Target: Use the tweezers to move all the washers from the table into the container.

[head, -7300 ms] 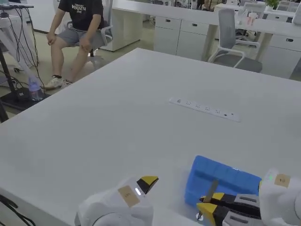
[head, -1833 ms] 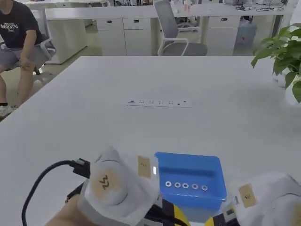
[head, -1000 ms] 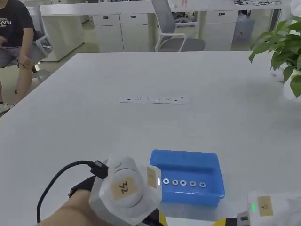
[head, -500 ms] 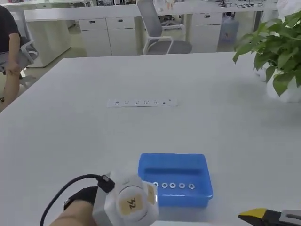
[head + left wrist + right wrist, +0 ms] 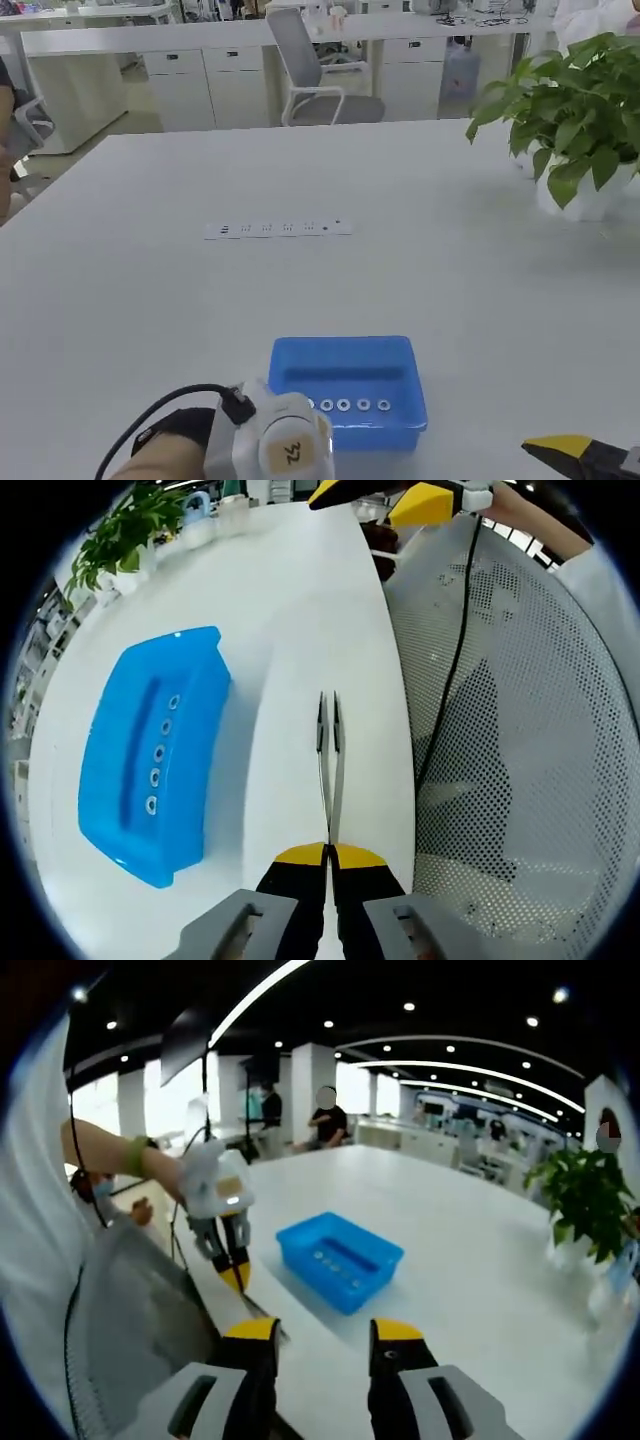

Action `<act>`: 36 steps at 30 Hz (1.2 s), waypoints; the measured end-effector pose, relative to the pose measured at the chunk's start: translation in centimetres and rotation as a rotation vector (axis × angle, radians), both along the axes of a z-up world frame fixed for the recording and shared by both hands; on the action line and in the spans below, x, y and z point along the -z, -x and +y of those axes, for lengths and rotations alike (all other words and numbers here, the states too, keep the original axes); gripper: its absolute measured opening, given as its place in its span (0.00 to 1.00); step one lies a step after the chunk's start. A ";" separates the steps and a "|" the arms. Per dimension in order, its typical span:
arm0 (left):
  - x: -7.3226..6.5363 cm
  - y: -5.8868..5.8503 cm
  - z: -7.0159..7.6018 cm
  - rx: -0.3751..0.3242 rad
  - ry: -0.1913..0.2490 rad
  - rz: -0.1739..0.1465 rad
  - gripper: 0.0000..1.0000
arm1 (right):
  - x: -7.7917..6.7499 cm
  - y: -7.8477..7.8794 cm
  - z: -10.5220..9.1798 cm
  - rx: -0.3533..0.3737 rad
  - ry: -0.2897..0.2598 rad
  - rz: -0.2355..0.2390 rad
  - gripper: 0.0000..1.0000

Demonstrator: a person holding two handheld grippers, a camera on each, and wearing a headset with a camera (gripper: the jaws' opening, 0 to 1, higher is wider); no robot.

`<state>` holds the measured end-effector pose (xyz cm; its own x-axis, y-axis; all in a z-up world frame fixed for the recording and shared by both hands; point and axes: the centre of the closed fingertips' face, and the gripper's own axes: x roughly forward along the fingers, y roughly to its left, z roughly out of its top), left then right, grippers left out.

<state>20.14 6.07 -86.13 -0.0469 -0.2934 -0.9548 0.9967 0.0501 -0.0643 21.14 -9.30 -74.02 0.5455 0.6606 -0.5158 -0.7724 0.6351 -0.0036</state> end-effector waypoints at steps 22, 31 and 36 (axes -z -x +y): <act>-0.6 0.3 1.1 -0.177 0.091 -0.048 0.23 | -0.5 -0.7 -0.2 0.023 -0.033 -0.015 0.39; -4.3 -1.1 3.6 -0.425 0.272 -0.194 0.53 | -0.3 -1.4 -0.2 0.032 -0.042 -0.020 0.52; -7.3 -2.3 4.3 -0.580 0.434 -0.303 0.65 | -0.6 -1.8 -0.1 0.035 -0.054 -0.045 0.58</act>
<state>22.42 10.40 -78.79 0.4724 -0.5411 -0.6957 0.7963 0.6004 0.0737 22.95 -9.38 -73.45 0.5906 0.6665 -0.4549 -0.7494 0.6621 -0.0027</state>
